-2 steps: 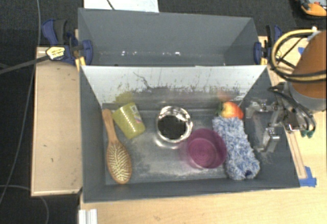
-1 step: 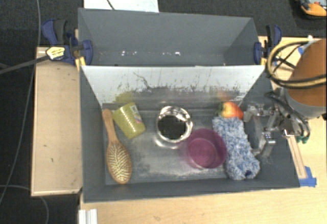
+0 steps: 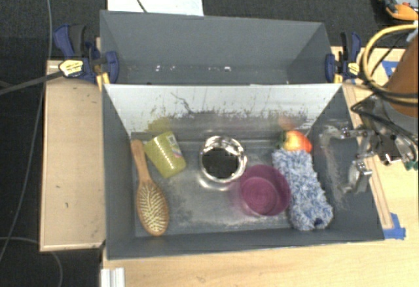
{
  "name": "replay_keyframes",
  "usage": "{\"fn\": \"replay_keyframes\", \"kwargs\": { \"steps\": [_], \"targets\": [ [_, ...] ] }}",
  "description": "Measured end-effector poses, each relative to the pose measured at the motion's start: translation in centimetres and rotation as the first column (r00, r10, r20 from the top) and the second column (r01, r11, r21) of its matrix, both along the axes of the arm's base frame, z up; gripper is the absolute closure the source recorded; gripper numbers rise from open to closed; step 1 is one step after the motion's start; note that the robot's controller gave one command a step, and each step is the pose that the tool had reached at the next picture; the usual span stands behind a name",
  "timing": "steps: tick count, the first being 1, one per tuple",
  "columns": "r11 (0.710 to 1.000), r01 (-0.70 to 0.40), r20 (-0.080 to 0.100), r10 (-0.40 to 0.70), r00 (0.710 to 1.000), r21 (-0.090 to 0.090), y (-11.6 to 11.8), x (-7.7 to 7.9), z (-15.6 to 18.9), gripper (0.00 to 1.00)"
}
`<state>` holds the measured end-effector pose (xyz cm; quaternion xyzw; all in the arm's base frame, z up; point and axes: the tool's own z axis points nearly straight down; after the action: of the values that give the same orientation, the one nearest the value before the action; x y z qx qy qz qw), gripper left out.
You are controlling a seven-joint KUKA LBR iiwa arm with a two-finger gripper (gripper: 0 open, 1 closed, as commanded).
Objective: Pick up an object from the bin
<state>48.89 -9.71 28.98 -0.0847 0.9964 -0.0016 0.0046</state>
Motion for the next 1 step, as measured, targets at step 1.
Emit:
{"fn": "replay_keyframes", "kwargs": {
  "steps": [1],
  "targets": [
    [0.997,0.078,0.002,-0.078,0.997,0.002,2.83,1.08,-8.17,0.0]
  ]
}}
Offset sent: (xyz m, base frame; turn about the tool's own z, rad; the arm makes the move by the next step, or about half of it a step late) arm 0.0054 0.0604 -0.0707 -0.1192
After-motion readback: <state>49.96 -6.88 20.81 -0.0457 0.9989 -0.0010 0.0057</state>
